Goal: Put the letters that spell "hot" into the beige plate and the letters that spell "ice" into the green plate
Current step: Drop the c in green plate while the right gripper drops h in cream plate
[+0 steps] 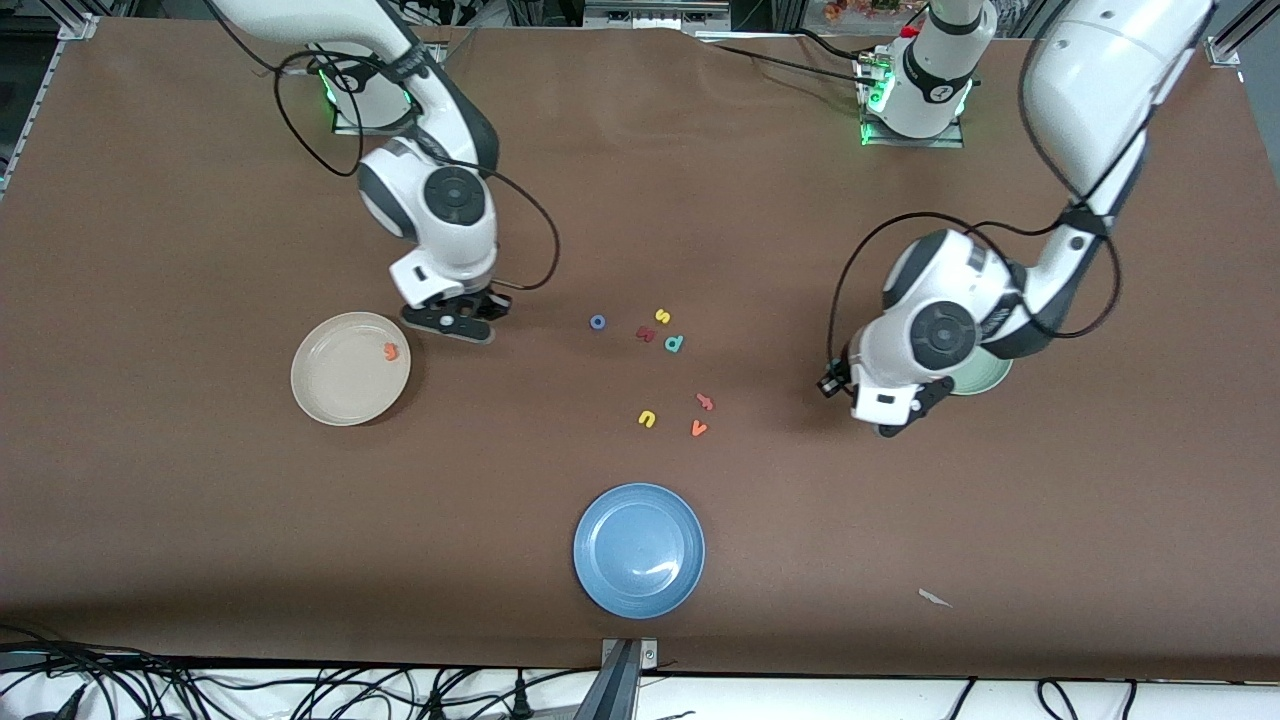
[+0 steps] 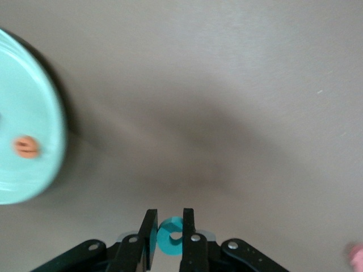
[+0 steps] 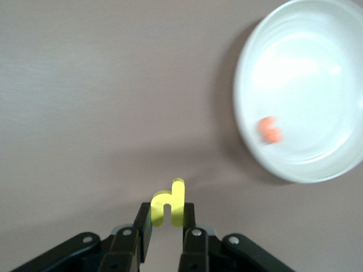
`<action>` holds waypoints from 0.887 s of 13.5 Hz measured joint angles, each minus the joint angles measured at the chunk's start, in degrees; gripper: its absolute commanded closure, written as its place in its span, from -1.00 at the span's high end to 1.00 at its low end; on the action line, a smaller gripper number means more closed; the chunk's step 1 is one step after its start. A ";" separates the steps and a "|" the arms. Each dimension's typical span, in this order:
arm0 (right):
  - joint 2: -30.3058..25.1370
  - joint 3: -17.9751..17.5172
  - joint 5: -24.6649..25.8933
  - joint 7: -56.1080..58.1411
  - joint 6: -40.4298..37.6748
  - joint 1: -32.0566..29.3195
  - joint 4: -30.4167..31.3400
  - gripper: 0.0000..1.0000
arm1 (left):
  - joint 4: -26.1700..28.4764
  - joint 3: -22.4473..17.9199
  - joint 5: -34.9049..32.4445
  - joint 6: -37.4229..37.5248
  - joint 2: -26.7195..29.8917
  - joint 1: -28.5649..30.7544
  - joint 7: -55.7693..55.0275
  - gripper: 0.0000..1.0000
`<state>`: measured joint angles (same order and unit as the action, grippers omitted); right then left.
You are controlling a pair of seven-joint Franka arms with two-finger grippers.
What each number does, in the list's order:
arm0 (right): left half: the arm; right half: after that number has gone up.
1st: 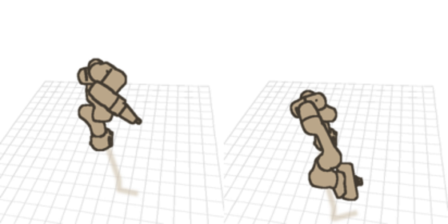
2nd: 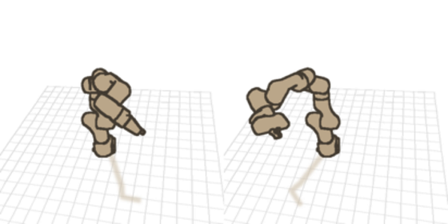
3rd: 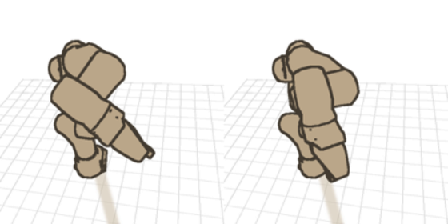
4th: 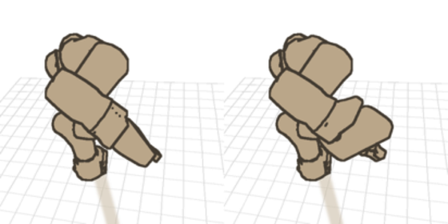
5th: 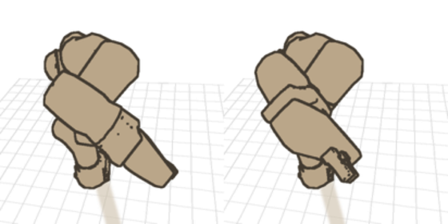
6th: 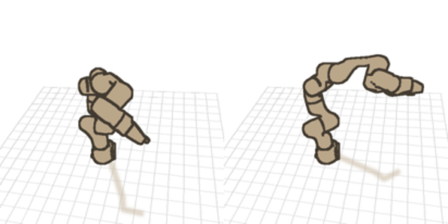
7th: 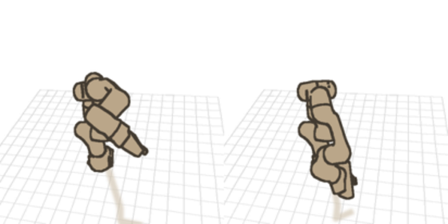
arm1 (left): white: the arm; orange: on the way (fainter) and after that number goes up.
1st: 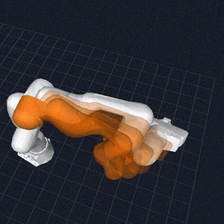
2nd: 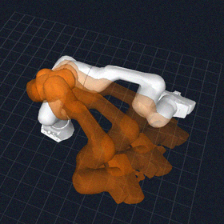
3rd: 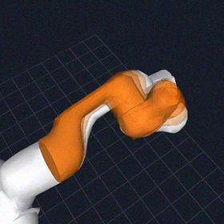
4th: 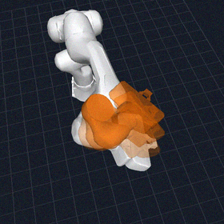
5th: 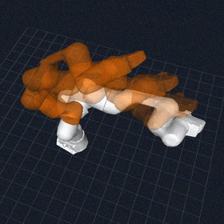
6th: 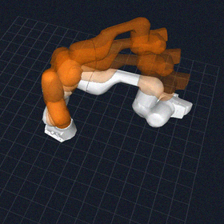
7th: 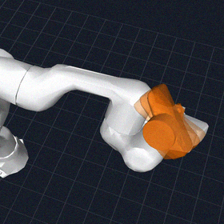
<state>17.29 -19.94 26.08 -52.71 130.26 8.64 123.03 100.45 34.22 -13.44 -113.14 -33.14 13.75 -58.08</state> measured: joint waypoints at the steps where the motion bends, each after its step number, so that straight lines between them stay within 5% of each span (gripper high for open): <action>1: -1.77 0.01 -0.12 4.76 -1.61 -1.91 0.65 -1.00 | -0.17 1.55 0.07 3.97 0.83 3.31 5.22 -0.83; 8: -4.70 5.44 -0.47 29.48 -3.02 -10.63 1.84 -0.89 | 2.79 3.43 -2.17 13.74 2.43 20.51 37.54 -0.80; 11: -3.41 5.88 -0.50 30.16 -0.98 -10.99 2.37 0.37 | 5.43 3.40 -3.75 12.14 2.11 24.34 42.28 -0.69; 12: -3.01 5.88 -0.69 30.16 -0.62 -10.98 2.37 0.46 | 6.71 3.40 -4.80 10.35 1.92 24.76 42.67 -0.54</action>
<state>14.28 -14.06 25.39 -22.55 129.63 -2.35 125.40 107.15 37.63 -18.24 -102.79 -31.21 38.50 -15.40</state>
